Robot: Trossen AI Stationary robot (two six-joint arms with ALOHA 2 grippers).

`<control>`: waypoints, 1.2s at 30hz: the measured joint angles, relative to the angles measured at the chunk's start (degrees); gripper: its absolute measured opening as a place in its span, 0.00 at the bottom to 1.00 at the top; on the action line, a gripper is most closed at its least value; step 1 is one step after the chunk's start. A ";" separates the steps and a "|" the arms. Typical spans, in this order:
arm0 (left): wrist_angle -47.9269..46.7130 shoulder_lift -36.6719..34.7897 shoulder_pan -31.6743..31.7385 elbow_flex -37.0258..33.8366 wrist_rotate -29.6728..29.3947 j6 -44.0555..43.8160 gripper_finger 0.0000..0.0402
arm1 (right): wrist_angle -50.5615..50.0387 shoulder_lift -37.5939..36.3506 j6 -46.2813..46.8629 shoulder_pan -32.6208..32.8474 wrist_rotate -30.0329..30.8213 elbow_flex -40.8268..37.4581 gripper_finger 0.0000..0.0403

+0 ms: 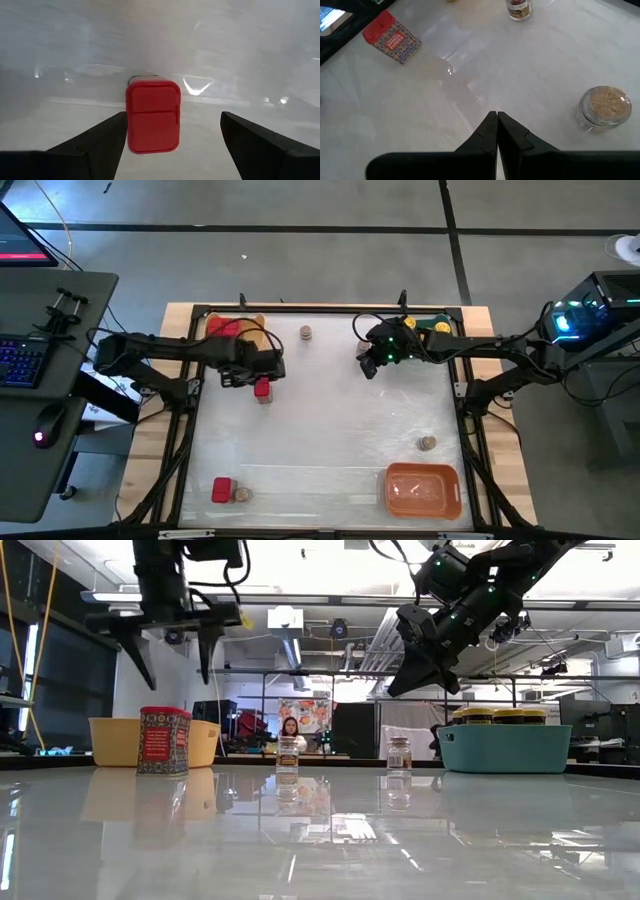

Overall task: Sort spices by type
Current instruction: Put the top red seasoning can into the yellow bin

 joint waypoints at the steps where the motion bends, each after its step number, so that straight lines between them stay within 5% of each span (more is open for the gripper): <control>1: -0.07 0.61 0.07 0.00 -0.01 -0.42 0.76 | -0.02 0.00 0.17 0.00 0.01 0.00 0.00; 19: -1.71 8.77 0.23 -0.04 1.67 -1.54 0.76 | -0.02 0.00 0.43 0.02 -0.09 0.00 0.00; 36: 3.07 8.73 0.19 -0.04 2.58 3.96 0.76 | 0.15 0.00 -0.01 0.02 0.69 0.00 0.00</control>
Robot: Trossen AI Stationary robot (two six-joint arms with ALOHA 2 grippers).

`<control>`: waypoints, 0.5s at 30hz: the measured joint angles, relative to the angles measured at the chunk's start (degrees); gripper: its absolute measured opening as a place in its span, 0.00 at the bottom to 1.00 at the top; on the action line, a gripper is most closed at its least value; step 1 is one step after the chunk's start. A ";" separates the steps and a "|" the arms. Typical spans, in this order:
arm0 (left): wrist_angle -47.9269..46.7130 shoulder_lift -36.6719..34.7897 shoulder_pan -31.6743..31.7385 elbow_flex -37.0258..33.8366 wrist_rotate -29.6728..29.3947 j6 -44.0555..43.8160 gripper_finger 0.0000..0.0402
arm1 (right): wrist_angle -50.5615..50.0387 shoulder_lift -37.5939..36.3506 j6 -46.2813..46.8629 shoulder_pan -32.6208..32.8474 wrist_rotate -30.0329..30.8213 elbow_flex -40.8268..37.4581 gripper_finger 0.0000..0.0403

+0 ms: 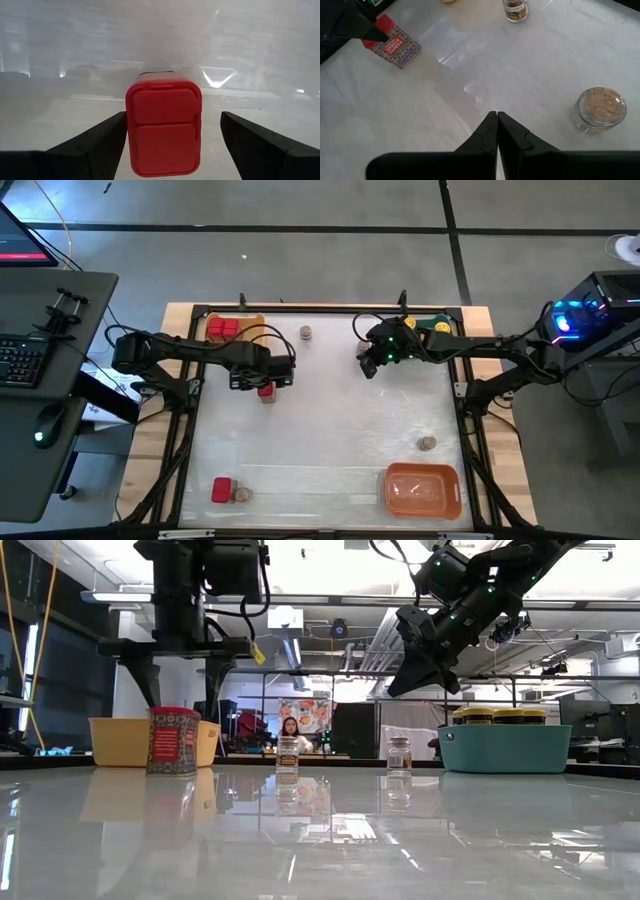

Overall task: Sort spices by type
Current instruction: Put the top red seasoning can into the yellow bin

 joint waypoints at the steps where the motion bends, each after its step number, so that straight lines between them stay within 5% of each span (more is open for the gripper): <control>1: 0.10 0.00 0.00 0.00 0.00 0.00 0.76 | -0.01 0.00 -0.03 0.00 0.00 0.00 0.00; 15: 0.22 0.00 -0.02 0.00 -2.07 4.36 0.76 | -0.13 0.04 -0.63 0.00 0.24 0.00 0.00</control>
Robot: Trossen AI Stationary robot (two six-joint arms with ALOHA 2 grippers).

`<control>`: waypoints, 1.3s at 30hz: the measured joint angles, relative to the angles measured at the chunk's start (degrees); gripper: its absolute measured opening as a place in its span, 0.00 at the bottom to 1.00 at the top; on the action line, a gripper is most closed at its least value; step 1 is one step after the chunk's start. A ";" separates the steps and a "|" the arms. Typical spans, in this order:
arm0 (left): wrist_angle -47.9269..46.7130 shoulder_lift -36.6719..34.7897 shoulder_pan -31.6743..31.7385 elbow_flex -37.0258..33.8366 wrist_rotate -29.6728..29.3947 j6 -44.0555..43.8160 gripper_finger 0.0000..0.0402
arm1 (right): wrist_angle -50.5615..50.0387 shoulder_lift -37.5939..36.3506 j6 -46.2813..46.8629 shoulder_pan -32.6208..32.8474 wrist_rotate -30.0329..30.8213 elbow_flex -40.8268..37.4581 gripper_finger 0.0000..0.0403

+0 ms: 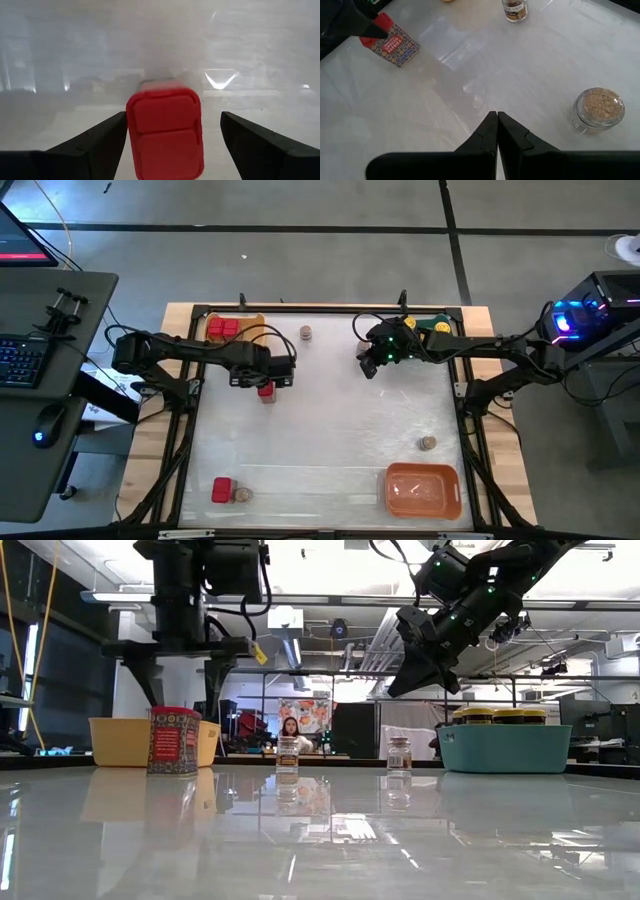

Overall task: Sort spices by type
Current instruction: Put the top red seasoning can into the yellow bin

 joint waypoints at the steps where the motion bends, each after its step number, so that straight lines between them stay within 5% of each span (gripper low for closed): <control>1: 0.02 0.00 0.00 0.00 -0.58 0.63 0.76 | -0.02 0.00 0.00 0.00 0.00 0.00 0.00; 17: 4.68 -0.01 0.04 0.00 -0.83 -0.24 0.76 | -0.02 0.00 -0.44 0.00 -0.04 0.00 0.00; 39: 8.39 0.45 -1.22 -0.25 2.99 13.95 0.76 | -0.02 0.00 -0.44 0.00 -0.37 0.00 0.00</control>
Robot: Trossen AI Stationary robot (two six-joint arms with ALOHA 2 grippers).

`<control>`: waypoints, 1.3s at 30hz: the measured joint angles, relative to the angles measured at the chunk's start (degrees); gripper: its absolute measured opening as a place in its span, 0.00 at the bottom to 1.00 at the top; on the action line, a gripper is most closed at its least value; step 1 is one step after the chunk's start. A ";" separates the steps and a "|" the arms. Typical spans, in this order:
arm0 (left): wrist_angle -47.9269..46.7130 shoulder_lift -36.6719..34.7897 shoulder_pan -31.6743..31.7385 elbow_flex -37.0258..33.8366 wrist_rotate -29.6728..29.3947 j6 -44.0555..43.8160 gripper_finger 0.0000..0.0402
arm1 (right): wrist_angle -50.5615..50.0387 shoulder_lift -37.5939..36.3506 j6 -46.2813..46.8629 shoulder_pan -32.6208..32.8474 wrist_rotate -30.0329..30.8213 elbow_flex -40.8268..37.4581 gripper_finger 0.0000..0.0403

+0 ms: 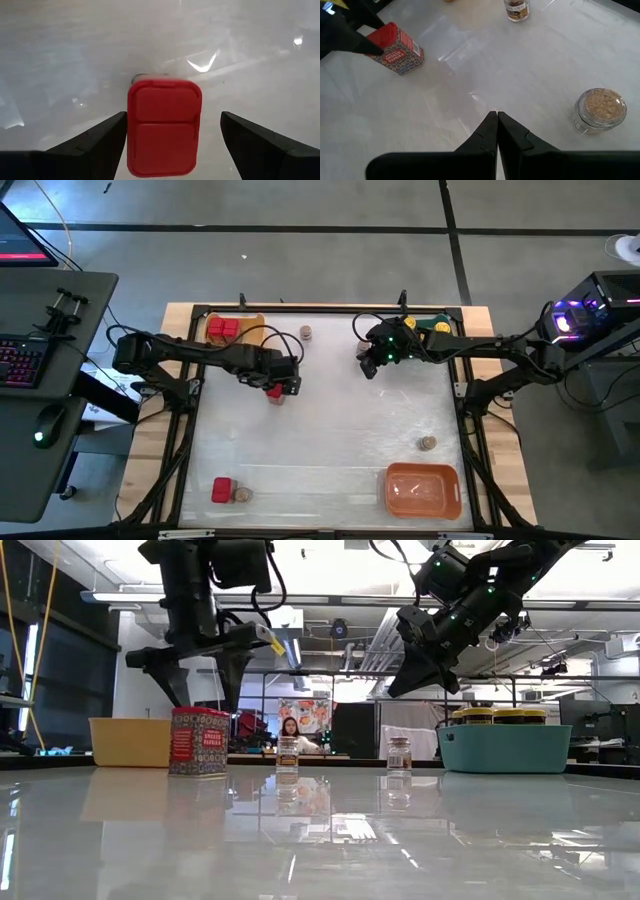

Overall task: Sort spices by type
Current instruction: Put the top red seasoning can into the yellow bin

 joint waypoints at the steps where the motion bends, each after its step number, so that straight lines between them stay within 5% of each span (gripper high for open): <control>1: 0.90 -0.04 -0.03 -0.60 1.04 0.61 0.76 | -0.02 0.00 0.00 0.00 0.00 0.00 0.00; 15: 1.92 1.08 2.62 -3.14 3.58 2.05 0.72 | 0.02 0.00 0.28 -0.01 0.85 0.00 0.00; 23: 1.99 0.95 3.19 -2.91 8.08 4.33 0.43 | 0.02 0.00 0.44 -0.01 0.89 0.00 0.00; 27: 0.84 -1.45 4.79 -0.09 9.59 8.56 0.43 | 0.00 0.00 0.44 -0.02 0.91 0.00 0.00; 35: -6.76 -8.31 25.55 12.83 -5.75 30.54 0.43 | 0.00 0.00 1.53 0.00 1.14 0.00 0.00; 39: -8.02 -7.89 39.54 14.52 -4.29 39.74 0.43 | 0.02 0.00 2.18 0.00 2.12 0.00 0.00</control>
